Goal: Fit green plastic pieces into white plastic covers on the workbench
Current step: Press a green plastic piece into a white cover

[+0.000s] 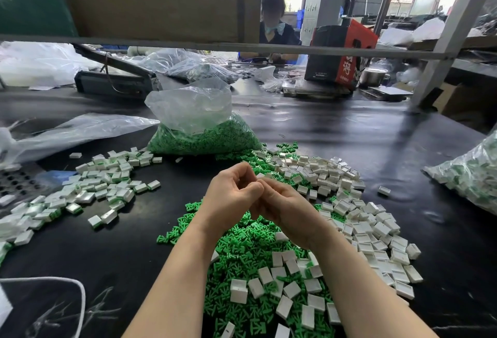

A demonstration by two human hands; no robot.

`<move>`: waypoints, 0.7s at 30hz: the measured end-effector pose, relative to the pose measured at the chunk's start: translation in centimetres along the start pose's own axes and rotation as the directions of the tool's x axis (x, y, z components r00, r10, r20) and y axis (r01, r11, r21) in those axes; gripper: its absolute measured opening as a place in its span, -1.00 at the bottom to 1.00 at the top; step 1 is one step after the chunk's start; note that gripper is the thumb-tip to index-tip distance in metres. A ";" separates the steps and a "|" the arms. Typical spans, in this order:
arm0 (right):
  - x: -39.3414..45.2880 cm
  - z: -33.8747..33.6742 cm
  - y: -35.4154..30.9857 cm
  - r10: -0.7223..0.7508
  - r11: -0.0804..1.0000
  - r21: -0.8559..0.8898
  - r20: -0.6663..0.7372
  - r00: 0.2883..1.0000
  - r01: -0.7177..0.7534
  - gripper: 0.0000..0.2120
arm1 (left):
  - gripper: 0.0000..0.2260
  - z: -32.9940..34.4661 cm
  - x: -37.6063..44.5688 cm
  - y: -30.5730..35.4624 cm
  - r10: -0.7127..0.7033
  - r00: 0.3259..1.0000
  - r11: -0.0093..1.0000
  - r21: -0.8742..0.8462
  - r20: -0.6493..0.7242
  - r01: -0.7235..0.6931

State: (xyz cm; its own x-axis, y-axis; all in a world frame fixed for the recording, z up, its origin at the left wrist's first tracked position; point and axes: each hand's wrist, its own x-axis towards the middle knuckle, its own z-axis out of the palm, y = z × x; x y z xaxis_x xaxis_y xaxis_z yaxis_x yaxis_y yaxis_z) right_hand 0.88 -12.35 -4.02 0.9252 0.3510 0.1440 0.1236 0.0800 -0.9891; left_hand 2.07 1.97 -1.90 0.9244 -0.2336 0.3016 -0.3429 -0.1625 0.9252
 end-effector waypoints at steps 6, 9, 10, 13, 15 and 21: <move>0.1 0.1 0.2 -0.001 1.000 -0.011 -0.005 1.000 0.001 -0.69 | -0.93 -0.1 0.0 -0.2 -0.001 1.000 1.000 -0.021 0.028 0.002; 0.1 0.1 0.4 0.004 1.000 0.022 -0.010 1.000 -0.003 -0.71 | -0.93 0.0 0.1 -0.2 -0.004 0.999 1.000 -0.020 0.033 0.004; 0.1 0.2 0.4 0.006 0.999 0.033 -0.014 1.000 -0.005 -0.70 | -0.93 -0.1 0.1 -0.1 -0.004 0.999 1.000 -0.026 0.032 0.005; 0.4 0.4 0.4 0.015 0.998 0.066 -0.033 0.999 -0.013 -0.55 | -0.92 -0.1 0.0 0.2 0.000 1.000 0.996 -0.088 0.027 0.002; 0.6 0.4 0.4 0.025 0.996 0.092 -0.039 0.999 -0.022 -0.48 | -0.91 -0.1 -0.1 0.5 -0.001 1.000 0.990 -0.144 0.017 0.004; 0.7 0.2 0.4 0.033 0.994 0.106 -0.032 0.999 -0.029 -0.44 | -0.93 -0.5 -0.1 0.1 -0.092 0.996 0.978 -0.185 0.020 0.094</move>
State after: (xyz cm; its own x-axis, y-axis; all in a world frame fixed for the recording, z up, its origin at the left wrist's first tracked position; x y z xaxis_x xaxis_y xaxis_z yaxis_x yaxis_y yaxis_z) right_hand 1.51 -11.92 -4.29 0.9398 0.3234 0.1102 0.0576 0.1681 -0.9841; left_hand 2.05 2.44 -1.74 0.9484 -0.2370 0.2107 -0.2178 -0.0040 0.9760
